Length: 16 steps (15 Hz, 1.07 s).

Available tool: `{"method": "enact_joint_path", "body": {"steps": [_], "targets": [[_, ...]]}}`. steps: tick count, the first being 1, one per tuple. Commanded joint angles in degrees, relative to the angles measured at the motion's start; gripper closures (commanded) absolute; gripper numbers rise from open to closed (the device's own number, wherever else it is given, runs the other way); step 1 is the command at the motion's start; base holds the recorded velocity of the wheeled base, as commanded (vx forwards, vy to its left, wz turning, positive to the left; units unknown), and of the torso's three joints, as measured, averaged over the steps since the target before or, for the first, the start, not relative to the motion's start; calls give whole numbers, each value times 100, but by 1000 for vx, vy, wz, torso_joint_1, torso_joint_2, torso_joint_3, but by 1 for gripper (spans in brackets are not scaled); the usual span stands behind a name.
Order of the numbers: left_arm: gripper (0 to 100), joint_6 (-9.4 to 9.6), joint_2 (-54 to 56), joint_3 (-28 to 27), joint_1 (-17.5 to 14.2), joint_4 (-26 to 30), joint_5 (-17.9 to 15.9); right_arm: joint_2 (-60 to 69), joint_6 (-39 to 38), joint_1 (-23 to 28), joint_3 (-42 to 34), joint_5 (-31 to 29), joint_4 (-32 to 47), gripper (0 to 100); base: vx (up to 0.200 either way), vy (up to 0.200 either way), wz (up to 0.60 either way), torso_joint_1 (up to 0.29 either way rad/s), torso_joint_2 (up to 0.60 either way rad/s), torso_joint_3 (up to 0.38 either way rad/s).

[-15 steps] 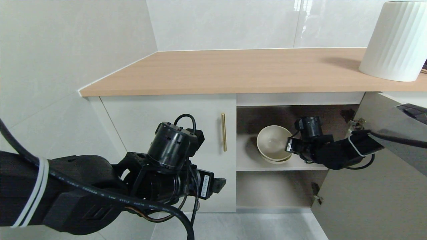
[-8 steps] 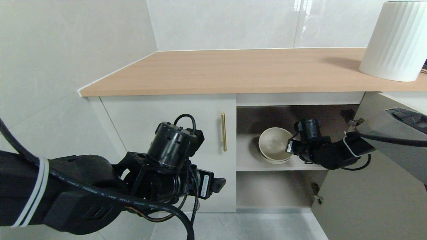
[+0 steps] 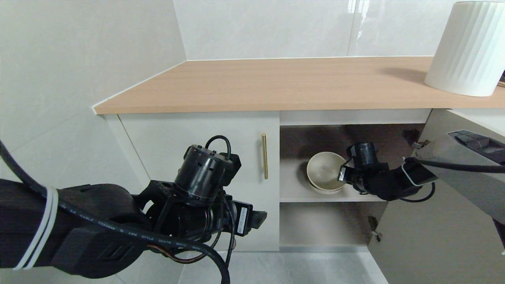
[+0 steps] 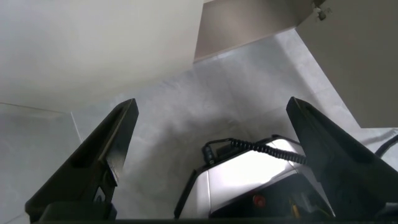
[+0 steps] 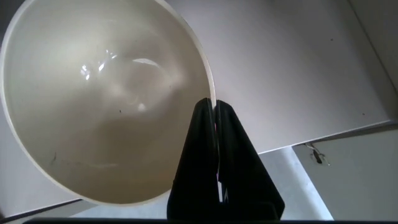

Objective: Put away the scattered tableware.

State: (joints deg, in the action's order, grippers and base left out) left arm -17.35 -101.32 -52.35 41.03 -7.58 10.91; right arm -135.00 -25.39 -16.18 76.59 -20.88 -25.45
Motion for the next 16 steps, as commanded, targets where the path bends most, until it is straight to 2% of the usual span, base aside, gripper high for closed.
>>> {"method": "enact_joint_path", "body": {"steps": [1, 2, 9, 13, 16], "targets": [[0, -6, -11, -4, -8, -6, -1, -18, -1, 1, 5, -4, -3, 100, 0, 0, 0, 0, 0, 0], [0, -6, -11, -4, -8, -6, -1, -35, -1, 1, 5, -4, -3, 0, 0, 0, 0, 0, 0, 0], [0, -6, -11, -4, -16, -6, -1, 17, -27, -35, -48, 49, 32, 0, 0, 0, 0, 0, 0, 0], [0, -6, 15, -12, -131, -6, 8, 395, -106, -175, -312, 155, 102, 0, 0, 0, 0, 0, 0, 0], [0, -216, 94, 93, -157, -6, 104, 1371, -185, -333, -1129, 840, 656, 0, 0, 0, 0, 0, 0, 0]]}}
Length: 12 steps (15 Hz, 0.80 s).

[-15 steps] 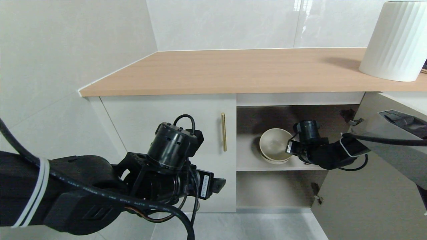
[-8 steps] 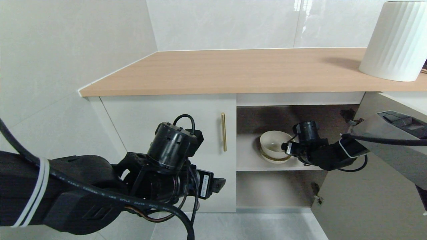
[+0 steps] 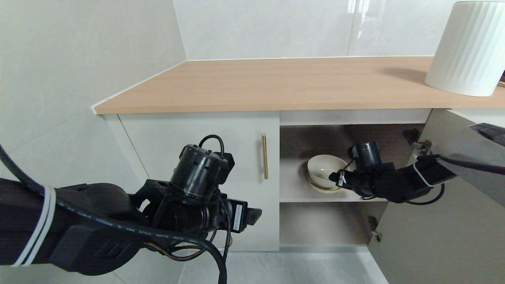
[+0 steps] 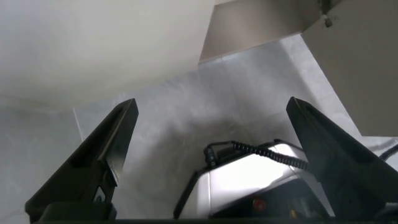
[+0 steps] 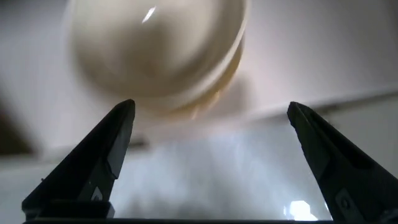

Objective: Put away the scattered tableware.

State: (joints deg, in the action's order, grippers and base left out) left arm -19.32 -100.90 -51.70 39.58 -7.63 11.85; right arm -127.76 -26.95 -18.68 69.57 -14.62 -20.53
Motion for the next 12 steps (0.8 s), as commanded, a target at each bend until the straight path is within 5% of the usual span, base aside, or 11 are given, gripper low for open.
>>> {"method": "enact_joint_path", "body": {"steps": [1, 5, 7, 12], "targets": [[0, -72, 176, 99, -135, -2, 10, 1051, -29, -92, -691, 521, 330, 0, 0, 0, 0, 0, 0, 0], [0, -116, 536, 424, -636, -2, -25, 2580, -73, -356, -1016, 952, 2009, 0, 0, 0, 0, 0, 0, 0], [0, -116, 923, 696, -935, -2, -104, 3310, -56, -505, -1561, 1013, 2255, 0, 0, 0, 0, 0, 0, 0], [0, -107, 1960, 1628, -1005, -362, -148, 4637, -64, -901, -2123, 1013, 2932, 0, 0, 0, 0, 0, 0, 0]]}}
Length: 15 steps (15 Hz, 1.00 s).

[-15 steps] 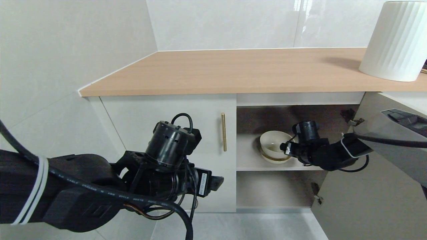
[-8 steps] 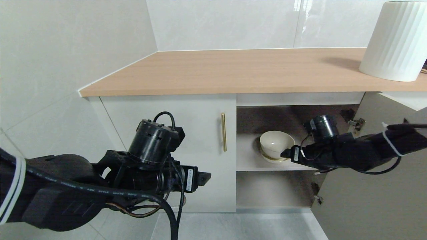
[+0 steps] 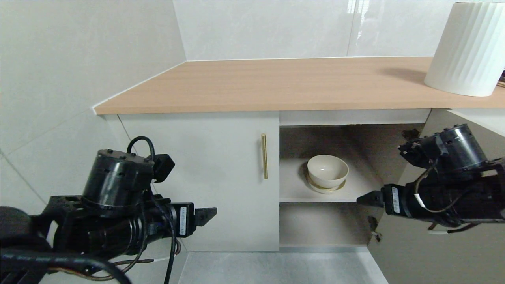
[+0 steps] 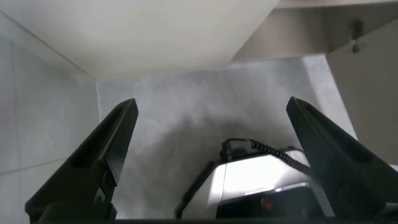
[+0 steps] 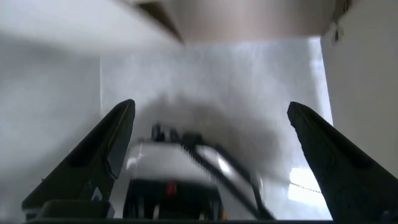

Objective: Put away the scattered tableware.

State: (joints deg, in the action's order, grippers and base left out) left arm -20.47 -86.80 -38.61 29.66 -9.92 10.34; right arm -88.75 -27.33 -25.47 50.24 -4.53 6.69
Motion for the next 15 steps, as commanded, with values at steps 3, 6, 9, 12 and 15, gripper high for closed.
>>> {"method": "enact_joint_path", "body": {"steps": [3, 6, 9, 12, 15], "targets": [[0, 8, 699, 512, 14, -150, -111, 885, -27, -424, -585, -197, 192, 0, 0, 0, 0, 0, 0, 0], [0, -98, 471, 468, 66, -159, -181, 894, -27, -459, -585, -188, 192, 0, 0, 0, 0, 0, 0, 0], [0, -142, 488, 451, 119, -168, -164, 894, -18, -459, -594, -188, 192, 0, 0, 0, 0, 0, 0, 0], [0, -203, 506, 442, 119, -177, -155, 894, -18, -468, -612, -188, 192, 0, -200, 0, 0, 7, 4, 1], [0, -203, 497, 442, 119, -177, -164, 894, -18, -468, -647, -188, 192, 0, -200, 0, 0, 4, 2, 1]]}}
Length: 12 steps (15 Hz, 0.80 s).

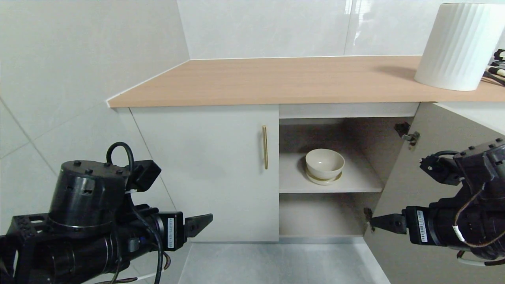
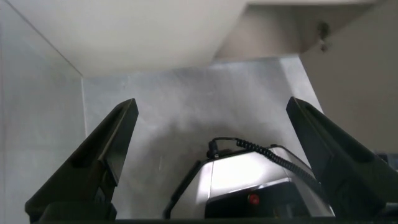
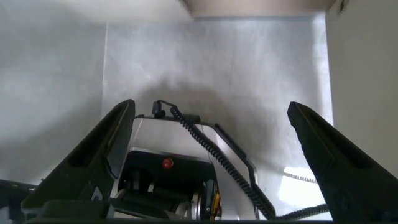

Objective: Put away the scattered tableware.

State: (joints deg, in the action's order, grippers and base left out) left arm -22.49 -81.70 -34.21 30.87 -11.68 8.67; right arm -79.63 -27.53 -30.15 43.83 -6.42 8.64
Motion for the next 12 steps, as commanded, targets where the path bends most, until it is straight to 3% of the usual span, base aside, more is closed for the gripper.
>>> {"method": "enact_joint_path", "body": {"steps": [1, 12], "targets": [[0, -1, -12, 2, -2, -1, 3, -18, 2, 0, -6, 1, -3, 0, -200, 0, 0, 2, 7, 2], [0, -1, -21, 11, -2, -1, 3, -9, -7, -88, -41, 1, -3, 0, -200, 0, 0, 1, 1, 1]]}}
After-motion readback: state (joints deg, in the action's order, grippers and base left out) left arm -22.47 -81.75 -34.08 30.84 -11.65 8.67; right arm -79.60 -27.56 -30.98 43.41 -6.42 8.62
